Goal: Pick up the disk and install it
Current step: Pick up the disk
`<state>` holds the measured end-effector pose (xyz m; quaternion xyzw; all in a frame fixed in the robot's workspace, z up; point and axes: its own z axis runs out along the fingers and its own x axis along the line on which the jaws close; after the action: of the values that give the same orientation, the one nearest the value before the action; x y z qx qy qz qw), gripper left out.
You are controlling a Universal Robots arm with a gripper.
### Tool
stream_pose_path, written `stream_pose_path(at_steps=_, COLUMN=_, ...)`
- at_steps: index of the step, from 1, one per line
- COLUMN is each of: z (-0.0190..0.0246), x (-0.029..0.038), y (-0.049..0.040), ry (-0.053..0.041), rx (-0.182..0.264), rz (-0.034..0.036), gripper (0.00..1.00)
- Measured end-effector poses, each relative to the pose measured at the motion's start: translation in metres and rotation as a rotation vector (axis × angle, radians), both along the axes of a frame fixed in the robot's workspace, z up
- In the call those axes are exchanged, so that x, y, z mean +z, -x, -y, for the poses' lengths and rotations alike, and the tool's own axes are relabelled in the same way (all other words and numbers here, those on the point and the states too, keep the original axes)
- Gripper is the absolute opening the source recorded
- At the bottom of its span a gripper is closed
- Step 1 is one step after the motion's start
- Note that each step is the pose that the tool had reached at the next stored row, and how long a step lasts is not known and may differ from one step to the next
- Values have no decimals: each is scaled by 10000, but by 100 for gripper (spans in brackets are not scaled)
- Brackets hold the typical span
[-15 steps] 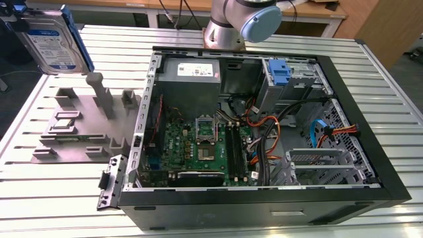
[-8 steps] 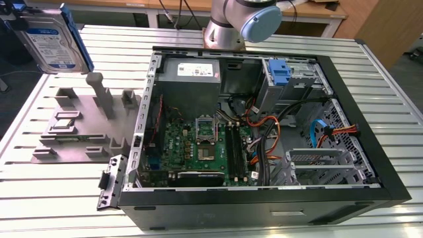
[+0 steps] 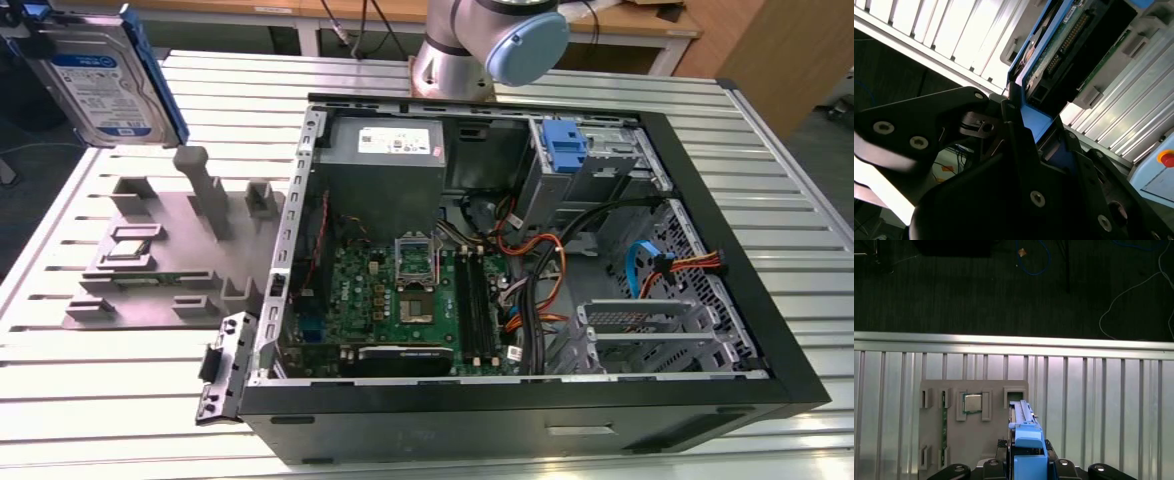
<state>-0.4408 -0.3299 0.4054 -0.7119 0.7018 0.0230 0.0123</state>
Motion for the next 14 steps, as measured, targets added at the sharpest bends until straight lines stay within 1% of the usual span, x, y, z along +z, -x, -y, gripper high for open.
stream_pose_path(at_steps=14, z=0, x=43, y=0, ry=0, rx=0, rz=-1, gripper=36)
